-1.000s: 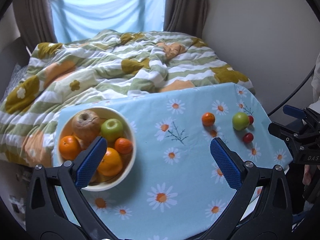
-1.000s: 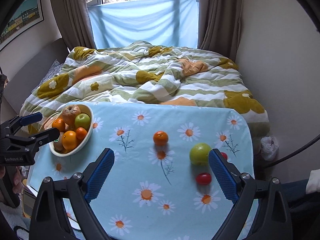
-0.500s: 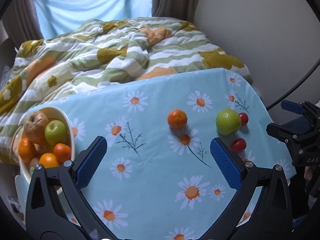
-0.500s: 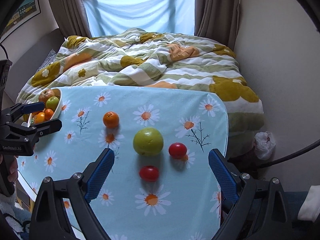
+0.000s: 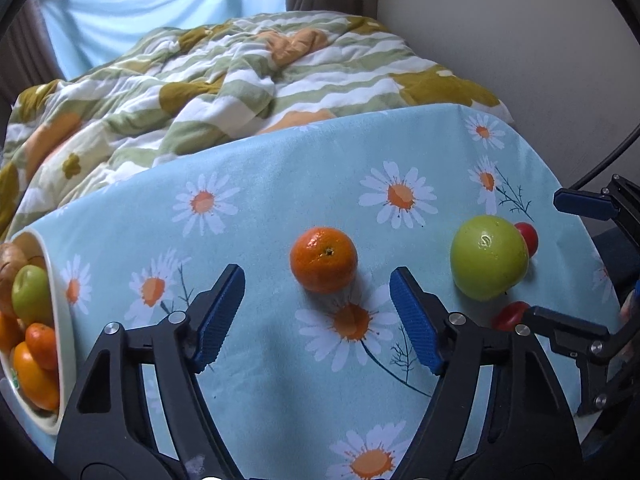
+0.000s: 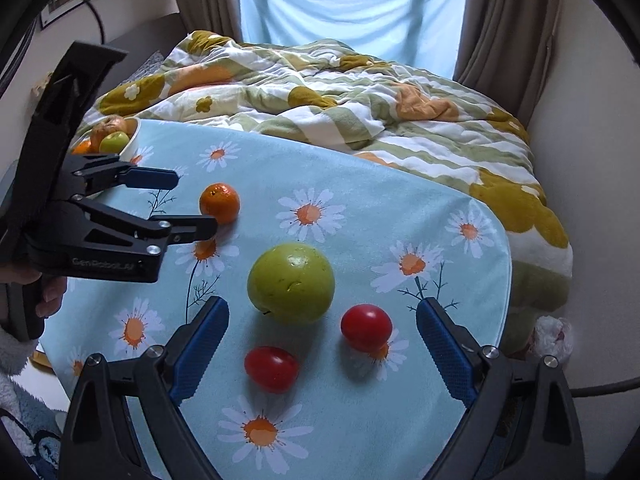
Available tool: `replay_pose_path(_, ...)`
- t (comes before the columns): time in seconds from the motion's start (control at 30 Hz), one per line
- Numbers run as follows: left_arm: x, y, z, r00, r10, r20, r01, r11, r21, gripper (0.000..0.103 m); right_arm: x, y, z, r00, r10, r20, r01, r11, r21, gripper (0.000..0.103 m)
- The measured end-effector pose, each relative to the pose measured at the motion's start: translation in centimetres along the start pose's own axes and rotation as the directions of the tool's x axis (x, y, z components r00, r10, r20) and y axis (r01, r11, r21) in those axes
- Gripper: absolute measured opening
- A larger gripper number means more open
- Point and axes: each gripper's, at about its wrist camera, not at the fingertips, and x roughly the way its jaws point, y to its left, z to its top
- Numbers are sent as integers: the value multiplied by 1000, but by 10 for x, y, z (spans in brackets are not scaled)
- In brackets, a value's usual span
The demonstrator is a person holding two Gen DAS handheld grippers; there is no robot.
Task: Organize fruits
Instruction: 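Grasp the small orange with the left tool while the right tool grasps the large green fruit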
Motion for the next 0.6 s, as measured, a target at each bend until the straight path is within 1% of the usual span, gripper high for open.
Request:
replay_pose_path(0.03,3,-1,1,1000,-1,0,1,1000,4,76,2,2,0,1000,6,1,-6,1000,-17,92)
replay_pose_path(0.07,7,-2,2,1000,0,-3,1,1000,9,69,5,3,0,1000,13,-2,-13,999,-31,88)
replay_pose_path(0.1,11,-3,2,1000,1,-8,0,1000,12,67,8,3,0,1000,17,-7,-17,999,-44,84)
replay_pose_path(0.13,14,-3,2,1000,-3,-10,3,1000,11,65,10,4,-1,1000,20,-12,-21,998,-53,83)
replay_pose_path(0.2,19,-3,2,1000,-10,-22,11,1000,4,55,15,4,-1,999,30,-17,-31,998,-60,79)
replay_pose_path(0.23,22,-3,2,999,-8,-32,8,1000,2,48,16,4,-1,999,37,-20,-38,997,-61,78)
replay_pose_path(0.27,21,-3,1,1000,-1,-23,1,1000,7,46,18,4,-1,999,43,-22,-44,997,-62,76)
replay_pose_path(0.3,21,-3,1,1000,-5,-25,5,1000,9,44,18,4,-1,999,46,-22,-48,997,-65,75)
replay_pose_path(0.37,22,-3,1,1000,-3,-26,3,1000,10,44,20,5,0,998,51,-23,-53,996,-73,74)
replay_pose_path(0.6,16,0,-2,1000,13,-26,-13,1000,15,44,28,8,4,997,65,-28,-68,993,-97,62)
